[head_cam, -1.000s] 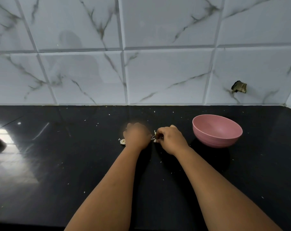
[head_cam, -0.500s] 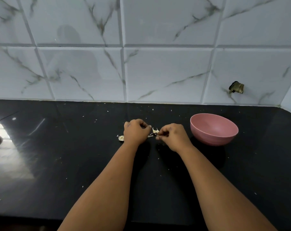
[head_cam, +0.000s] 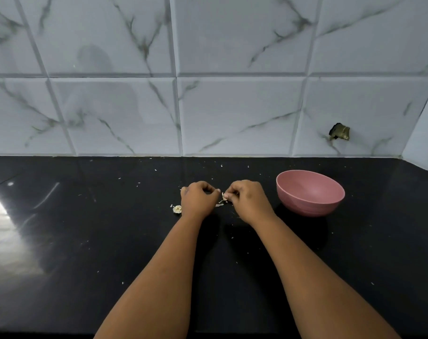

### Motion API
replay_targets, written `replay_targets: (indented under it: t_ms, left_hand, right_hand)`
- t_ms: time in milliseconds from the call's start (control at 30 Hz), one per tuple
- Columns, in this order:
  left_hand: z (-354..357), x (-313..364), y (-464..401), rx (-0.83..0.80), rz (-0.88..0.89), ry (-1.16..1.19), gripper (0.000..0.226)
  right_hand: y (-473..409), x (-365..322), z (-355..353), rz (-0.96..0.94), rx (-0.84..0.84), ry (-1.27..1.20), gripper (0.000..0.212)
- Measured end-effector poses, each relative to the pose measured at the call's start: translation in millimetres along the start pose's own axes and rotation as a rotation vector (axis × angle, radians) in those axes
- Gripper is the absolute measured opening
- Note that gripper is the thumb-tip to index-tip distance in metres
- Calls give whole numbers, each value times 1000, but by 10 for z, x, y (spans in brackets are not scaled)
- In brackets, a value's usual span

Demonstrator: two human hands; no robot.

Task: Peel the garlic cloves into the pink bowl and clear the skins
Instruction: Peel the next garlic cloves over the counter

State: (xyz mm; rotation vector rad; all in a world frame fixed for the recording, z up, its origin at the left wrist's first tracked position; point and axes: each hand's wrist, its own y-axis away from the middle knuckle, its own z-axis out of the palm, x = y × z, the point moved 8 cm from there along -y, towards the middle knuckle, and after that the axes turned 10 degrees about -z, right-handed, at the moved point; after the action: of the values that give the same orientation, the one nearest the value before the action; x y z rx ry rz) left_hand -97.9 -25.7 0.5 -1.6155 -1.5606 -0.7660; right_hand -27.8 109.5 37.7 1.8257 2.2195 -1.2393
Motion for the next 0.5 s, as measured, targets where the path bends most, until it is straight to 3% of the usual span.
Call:
replay_targets:
  t_ms: [67, 267, 400, 500]
  left_hand:
    - [-23, -5, -13, 7, -11, 25, 14]
    - [2, -14, -11, 1, -2, 40, 20]
    - [-35, -7, 3, 42, -13, 62, 50]
    - [-72, -42, -1, 71, -39, 85, 53]
  right_hand:
    - [-16, -41, -86, -27, 103, -23, 12]
    - [1, -37, -46, -57, 92, 17, 13]
    - [9, -5, 281, -32, -166, 230, 15]
    - [-44, 44, 117, 5, 35, 89, 13]
